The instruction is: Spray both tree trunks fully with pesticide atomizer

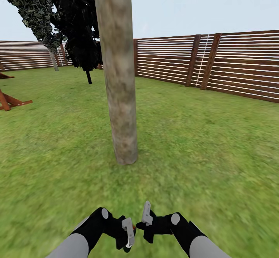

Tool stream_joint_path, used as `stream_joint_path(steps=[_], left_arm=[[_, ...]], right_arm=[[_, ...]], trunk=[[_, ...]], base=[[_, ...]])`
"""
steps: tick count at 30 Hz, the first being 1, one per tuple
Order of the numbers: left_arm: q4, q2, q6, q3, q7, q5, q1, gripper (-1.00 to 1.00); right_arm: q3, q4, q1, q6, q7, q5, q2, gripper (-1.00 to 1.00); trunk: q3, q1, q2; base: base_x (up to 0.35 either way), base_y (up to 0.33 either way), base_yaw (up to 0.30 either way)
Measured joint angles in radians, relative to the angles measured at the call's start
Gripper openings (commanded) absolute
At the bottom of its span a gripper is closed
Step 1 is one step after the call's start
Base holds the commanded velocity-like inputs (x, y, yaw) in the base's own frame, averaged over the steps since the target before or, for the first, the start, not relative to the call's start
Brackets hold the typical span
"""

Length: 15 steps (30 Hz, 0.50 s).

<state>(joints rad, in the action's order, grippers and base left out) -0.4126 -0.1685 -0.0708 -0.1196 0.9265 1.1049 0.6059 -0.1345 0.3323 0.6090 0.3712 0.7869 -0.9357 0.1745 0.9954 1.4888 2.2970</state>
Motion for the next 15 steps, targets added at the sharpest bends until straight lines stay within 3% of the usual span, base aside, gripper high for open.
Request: stream_joint_path(steps=[6, 11, 15], left_arm=[[0.017, -0.002, -0.001, -0.001, 0.000, 0.000, 0.000, -1.00], [0.017, 0.011, 0.000, -0.006, 0.000, 0.001, 0.002, -1.00], [0.017, 0.051, 0.001, -0.007, 0.000, 0.006, 0.002, -1.00]], right_arm=[[0.000, 0.000, 0.000, 0.000, 0.000, 0.000, 0.000, -1.00], [0.000, 0.000, 0.000, 0.000, 0.000, 0.000, 0.000, -1.00], [0.000, 0.000, 0.000, 0.000, 0.000, 0.000, 0.000, -1.00]], trunk=[[0.000, 0.000, 0.000], [0.000, 0.000, 0.000], [0.000, 0.000, 0.000]], base=[[0.000, 0.000, 0.000], [0.000, 0.000, 0.000], [0.000, 0.000, 0.000]])
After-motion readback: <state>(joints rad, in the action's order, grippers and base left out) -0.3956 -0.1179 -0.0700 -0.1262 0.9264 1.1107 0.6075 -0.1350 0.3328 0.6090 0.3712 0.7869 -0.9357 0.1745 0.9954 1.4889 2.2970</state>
